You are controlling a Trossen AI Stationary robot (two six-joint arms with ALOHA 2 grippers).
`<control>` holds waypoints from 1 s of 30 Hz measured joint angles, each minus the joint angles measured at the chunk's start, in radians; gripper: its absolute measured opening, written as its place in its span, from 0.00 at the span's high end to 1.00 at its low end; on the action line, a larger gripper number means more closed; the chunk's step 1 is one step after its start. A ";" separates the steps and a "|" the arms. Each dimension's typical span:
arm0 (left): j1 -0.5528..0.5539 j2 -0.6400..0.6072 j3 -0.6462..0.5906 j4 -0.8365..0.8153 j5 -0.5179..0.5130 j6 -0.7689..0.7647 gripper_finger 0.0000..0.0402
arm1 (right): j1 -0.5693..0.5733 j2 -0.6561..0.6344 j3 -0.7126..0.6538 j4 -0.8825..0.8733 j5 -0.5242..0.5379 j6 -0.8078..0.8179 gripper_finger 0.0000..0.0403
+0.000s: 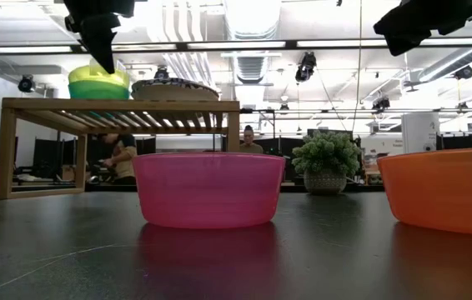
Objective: Place and stack bowls onto a shelf
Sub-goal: Stack the green bowl on top of the blue bowl, then stack the white bowl on top of the other white patterned bowls
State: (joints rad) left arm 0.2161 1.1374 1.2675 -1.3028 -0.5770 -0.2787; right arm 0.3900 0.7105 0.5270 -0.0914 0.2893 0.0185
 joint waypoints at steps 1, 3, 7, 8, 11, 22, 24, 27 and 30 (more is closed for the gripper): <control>0.000 0.000 0.000 0.000 0.000 0.000 0.88 | 0.000 0.000 0.000 0.000 0.000 0.000 0.97; 0.000 0.000 0.000 0.001 0.000 -0.014 0.84 | 0.000 0.000 0.000 0.000 0.000 0.000 0.97; 0.000 0.000 0.000 0.001 0.001 -0.051 0.78 | 0.000 0.000 0.000 0.000 0.000 0.000 0.97; 0.000 0.000 0.000 0.002 0.001 -0.055 0.77 | 0.000 0.000 0.000 0.000 0.000 0.000 0.97; -0.001 -0.003 0.000 0.002 0.004 -0.063 0.76 | 0.000 0.000 0.000 0.000 0.000 0.001 0.97; -0.201 -0.037 -0.005 0.092 -0.017 -0.247 0.76 | 0.011 0.031 -0.020 0.071 0.000 0.262 0.97; -0.295 -0.040 -0.024 0.192 -0.068 -0.247 0.76 | 0.012 0.061 -0.025 0.122 0.000 0.334 0.97; -0.438 -0.038 -0.071 0.391 -0.167 -0.150 0.76 | 0.012 0.131 -0.025 0.187 0.001 0.443 0.97; -0.551 -0.025 -0.127 0.627 -0.267 0.012 0.76 | 0.012 0.220 -0.018 0.239 0.000 0.529 0.97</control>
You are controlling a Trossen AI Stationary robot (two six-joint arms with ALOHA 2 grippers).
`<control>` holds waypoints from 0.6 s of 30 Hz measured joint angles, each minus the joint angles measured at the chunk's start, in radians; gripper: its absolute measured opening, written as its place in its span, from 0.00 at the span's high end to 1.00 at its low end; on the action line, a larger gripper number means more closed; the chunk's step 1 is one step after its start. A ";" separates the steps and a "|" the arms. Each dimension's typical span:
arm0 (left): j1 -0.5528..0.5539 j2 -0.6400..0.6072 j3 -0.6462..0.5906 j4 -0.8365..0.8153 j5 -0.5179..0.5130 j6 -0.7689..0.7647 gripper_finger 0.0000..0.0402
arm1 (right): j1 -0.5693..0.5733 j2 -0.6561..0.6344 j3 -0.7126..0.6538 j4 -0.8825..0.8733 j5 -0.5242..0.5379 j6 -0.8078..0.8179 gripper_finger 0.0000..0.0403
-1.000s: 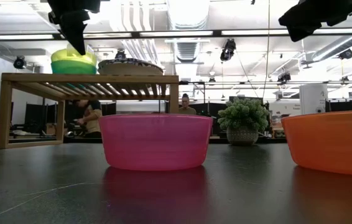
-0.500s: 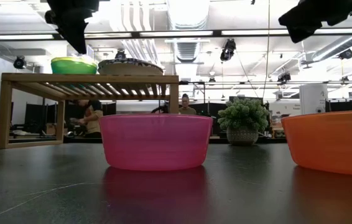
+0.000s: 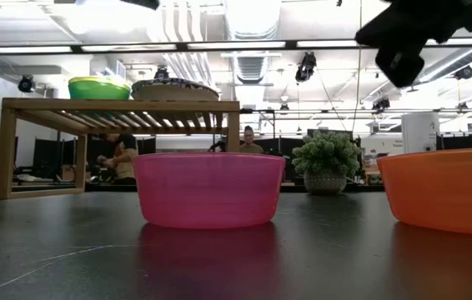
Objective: Place and stack bowls onto a shelf
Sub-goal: Stack the white bowl on top of the other white patterned bowls
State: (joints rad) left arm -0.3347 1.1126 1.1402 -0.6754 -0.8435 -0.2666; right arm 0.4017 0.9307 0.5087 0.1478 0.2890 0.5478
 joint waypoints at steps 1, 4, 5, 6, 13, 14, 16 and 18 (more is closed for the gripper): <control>-0.028 0.006 -0.020 0.072 -0.028 0.061 0.76 | 0.002 0.033 0.012 -0.001 0.000 0.033 0.97; -0.079 0.025 -0.078 0.267 -0.060 0.228 0.76 | 0.002 0.125 0.051 -0.023 -0.001 0.116 0.97; -0.091 0.032 -0.094 0.306 -0.061 0.269 0.76 | 0.002 0.156 0.067 -0.030 -0.004 0.138 0.97; -0.099 0.040 -0.108 0.337 -0.063 0.300 0.76 | 0.002 0.183 0.083 -0.045 -0.008 0.155 0.97; -0.100 0.093 -0.150 0.340 -0.067 0.326 0.76 | 0.002 0.311 0.256 -0.373 -0.112 0.334 0.97; -0.100 0.098 -0.150 0.328 -0.069 0.310 0.76 | 0.002 0.323 0.290 -0.448 -0.124 0.357 0.97; -0.103 0.106 -0.146 0.268 -0.074 0.251 0.76 | 0.002 0.344 0.361 -0.618 -0.144 0.396 0.97; -0.108 0.106 -0.144 0.194 -0.075 0.164 0.76 | 0.002 0.367 0.435 -0.783 -0.153 0.432 0.97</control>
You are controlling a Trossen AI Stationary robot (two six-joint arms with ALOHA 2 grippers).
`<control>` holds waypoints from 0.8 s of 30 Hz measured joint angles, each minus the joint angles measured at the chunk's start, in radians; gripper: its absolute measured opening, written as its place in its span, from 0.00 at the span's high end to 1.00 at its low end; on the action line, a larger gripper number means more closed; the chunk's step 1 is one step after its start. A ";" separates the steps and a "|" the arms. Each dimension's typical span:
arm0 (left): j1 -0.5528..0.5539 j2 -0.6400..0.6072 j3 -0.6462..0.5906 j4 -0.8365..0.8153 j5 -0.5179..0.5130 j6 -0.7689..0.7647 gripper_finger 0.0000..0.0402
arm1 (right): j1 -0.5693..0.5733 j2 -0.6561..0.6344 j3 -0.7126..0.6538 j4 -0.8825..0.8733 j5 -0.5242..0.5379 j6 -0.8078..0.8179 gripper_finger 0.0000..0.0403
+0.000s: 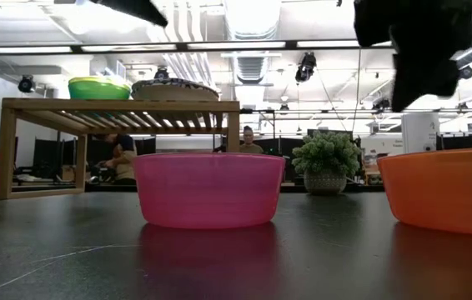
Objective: Place and stack bowls onto a shelf
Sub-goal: Stack the white bowl on top of the other white patterned bowls
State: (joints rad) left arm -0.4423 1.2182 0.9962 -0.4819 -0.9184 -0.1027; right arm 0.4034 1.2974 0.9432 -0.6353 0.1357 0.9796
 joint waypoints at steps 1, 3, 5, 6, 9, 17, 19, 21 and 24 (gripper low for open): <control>0.000 -0.001 0.000 -0.033 -0.001 -0.045 0.76 | -0.001 0.009 0.036 -0.084 -0.002 0.010 0.97; -0.002 -0.003 0.000 -0.098 -0.009 -0.114 0.76 | -0.007 0.028 0.102 -0.220 0.003 0.016 0.97; -0.002 -0.004 0.000 -0.140 -0.017 -0.154 0.76 | -0.016 0.046 0.160 -0.331 0.030 0.015 0.97; -0.002 -0.005 0.000 -0.155 -0.017 -0.168 0.76 | -0.021 0.052 0.184 -0.381 0.049 0.013 0.97; -0.003 -0.005 0.000 -0.167 -0.017 -0.207 0.76 | -0.043 0.066 0.236 -0.469 0.088 0.009 0.97; -0.048 -0.007 0.000 -0.240 -0.019 -0.289 0.76 | -0.130 0.045 0.229 -0.498 0.095 0.075 0.96; -0.080 -0.009 0.000 -0.242 -0.049 -0.299 0.76 | -0.153 0.043 0.213 -0.509 0.091 0.080 0.93; -0.119 -0.011 0.000 -0.245 -0.098 -0.300 0.76 | -0.177 0.040 0.194 -0.524 0.072 0.087 0.88; -0.172 -0.012 0.000 -0.245 -0.189 -0.300 0.76 | -0.207 0.040 0.154 -0.535 0.066 0.089 0.79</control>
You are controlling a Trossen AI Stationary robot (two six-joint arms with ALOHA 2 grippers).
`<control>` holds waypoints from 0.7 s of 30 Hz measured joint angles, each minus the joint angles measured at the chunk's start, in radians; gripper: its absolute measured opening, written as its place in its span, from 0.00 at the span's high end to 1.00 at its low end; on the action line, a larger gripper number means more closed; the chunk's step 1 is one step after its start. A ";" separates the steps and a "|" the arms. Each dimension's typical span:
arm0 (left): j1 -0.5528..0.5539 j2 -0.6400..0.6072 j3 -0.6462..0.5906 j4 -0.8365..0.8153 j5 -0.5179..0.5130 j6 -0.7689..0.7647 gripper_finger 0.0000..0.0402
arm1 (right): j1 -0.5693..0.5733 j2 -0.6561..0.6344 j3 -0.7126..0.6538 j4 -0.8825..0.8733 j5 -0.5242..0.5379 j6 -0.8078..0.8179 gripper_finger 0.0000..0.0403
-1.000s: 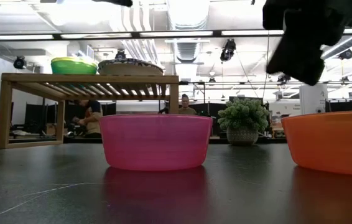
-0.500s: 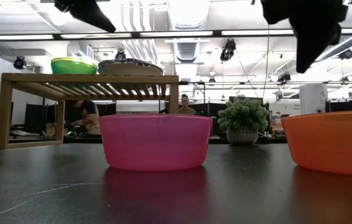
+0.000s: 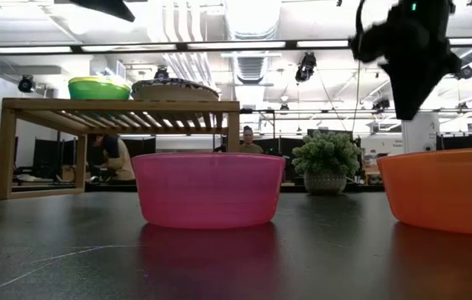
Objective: Place and stack bowls onto a shelf
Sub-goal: Stack the white bowl on top of the other white patterned bowls
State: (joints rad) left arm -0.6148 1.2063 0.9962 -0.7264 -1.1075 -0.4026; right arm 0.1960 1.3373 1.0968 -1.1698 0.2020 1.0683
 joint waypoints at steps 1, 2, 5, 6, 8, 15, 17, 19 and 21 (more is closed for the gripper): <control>-0.015 -0.001 0.000 0.000 -0.025 0.000 0.76 | -0.009 0.000 -0.015 -0.001 0.000 0.010 0.76; -0.027 -0.003 0.000 -0.001 -0.046 0.000 0.76 | -0.016 0.000 -0.031 -0.001 0.000 0.018 0.73; -0.047 -0.004 0.000 -0.002 -0.082 0.000 0.76 | -0.027 0.000 -0.076 0.002 0.000 0.054 0.65; -0.050 -0.004 0.000 -0.003 -0.083 0.000 0.76 | -0.027 0.000 -0.091 0.004 0.001 0.066 0.63; -0.050 -0.004 0.000 -0.003 -0.085 0.000 0.76 | -0.027 0.000 -0.119 0.014 0.008 0.080 0.60; -0.050 -0.003 0.000 -0.003 -0.086 0.000 0.76 | -0.027 0.005 -0.234 0.169 0.055 0.109 0.60; -0.050 -0.003 0.000 -0.003 -0.087 0.000 0.76 | -0.027 0.006 -0.264 0.177 0.078 0.136 0.62; -0.050 -0.003 0.000 -0.003 -0.087 0.000 0.76 | -0.027 0.006 -0.290 0.180 0.087 0.161 0.64; -0.050 -0.002 0.000 -0.003 -0.087 -0.002 0.76 | -0.027 0.006 -0.308 0.185 0.092 0.165 0.66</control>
State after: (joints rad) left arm -0.6643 1.2041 0.9962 -0.7293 -1.1950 -0.4047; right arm 0.1692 1.3430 0.7886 -0.9845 0.2941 1.2335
